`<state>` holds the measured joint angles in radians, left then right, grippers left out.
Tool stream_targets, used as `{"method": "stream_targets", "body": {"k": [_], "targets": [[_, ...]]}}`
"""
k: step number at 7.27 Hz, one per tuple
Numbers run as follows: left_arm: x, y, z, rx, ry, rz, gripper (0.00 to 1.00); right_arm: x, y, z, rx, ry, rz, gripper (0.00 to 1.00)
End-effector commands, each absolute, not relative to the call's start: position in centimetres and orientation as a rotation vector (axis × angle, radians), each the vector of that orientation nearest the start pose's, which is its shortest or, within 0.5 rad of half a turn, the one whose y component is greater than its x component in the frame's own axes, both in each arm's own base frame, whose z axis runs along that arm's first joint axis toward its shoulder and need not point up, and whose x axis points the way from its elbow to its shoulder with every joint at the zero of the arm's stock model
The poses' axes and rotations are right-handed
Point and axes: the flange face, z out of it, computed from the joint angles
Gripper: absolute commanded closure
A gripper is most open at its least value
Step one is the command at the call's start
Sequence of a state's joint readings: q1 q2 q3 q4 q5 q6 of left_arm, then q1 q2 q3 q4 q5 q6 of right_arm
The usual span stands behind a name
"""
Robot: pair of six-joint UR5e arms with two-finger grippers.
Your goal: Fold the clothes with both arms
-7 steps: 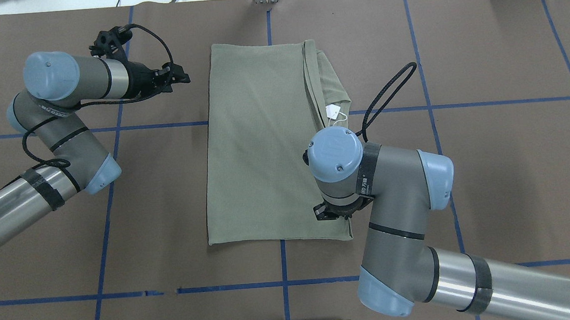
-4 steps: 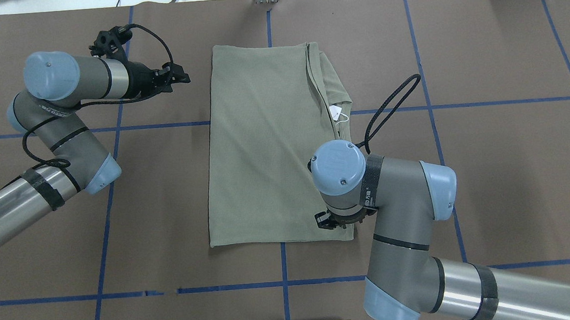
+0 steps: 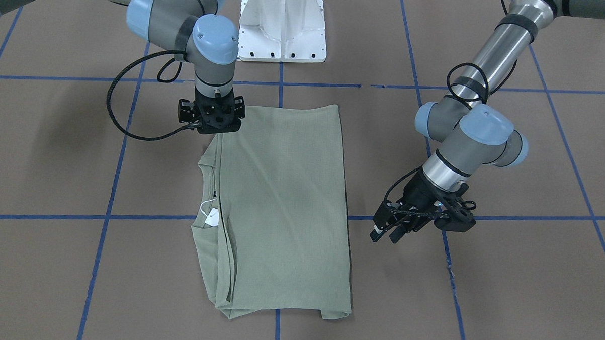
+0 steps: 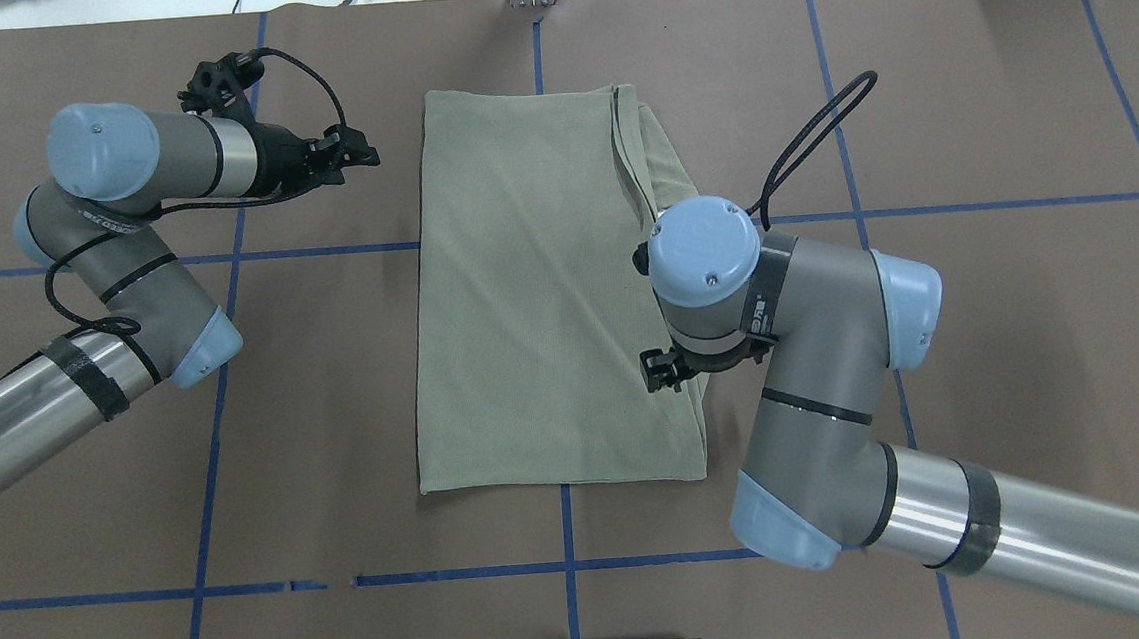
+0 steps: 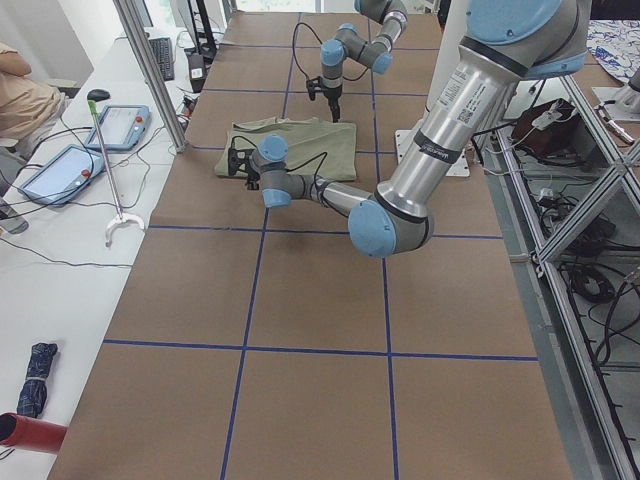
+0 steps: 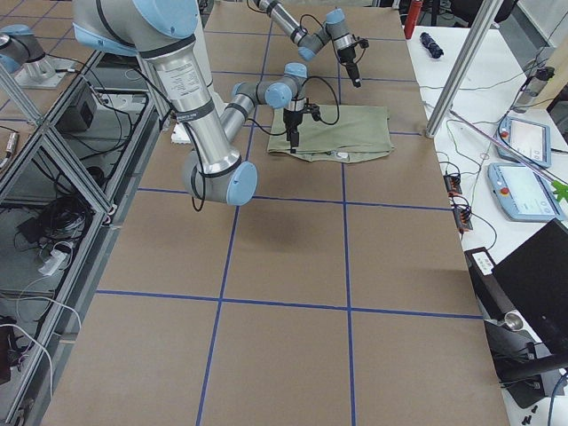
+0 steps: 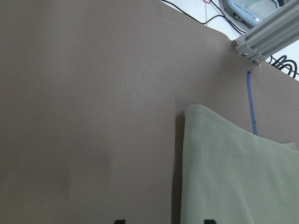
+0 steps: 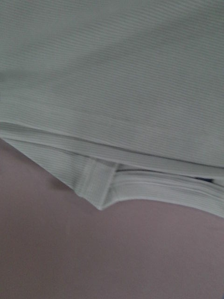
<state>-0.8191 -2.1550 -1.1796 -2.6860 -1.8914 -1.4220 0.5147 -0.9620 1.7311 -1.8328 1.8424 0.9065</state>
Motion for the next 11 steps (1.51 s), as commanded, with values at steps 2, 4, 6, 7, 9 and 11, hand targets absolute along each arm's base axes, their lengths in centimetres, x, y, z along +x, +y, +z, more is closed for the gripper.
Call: {"method": "stream_targets", "body": {"k": [2,4,6,7,9,11], "targets": [[42.8,-60.8,37.0,0.365,1.28,-0.357,0.36,-54.0,-52.5,26.8,0.139,-0.61,-0.145,0.0],[42.8,-60.7,37.4,0.363,1.273,-0.353,0.36,-54.7,-57.0,26.2,0.148,-0.6,-0.107,0.0],[42.7,-60.8,37.4,0.363,1.273,-0.354,0.36,-55.4,-58.5,28.9,0.163,-0.566,-0.106,0.0],[42.6,-60.8,37.4,0.363,1.271,-0.355,0.36,-55.9,-59.2,30.1,0.172,-0.572,-0.104,0.0],[42.6,-60.9,37.3,0.364,1.271,-0.354,0.36,-53.0,-62.9,32.8,0.195,-0.53,-0.137,0.0],[42.5,-61.0,37.3,0.365,1.271,-0.356,0.36,-45.5,-67.7,37.7,0.212,-0.46,-0.192,0.0]]}}
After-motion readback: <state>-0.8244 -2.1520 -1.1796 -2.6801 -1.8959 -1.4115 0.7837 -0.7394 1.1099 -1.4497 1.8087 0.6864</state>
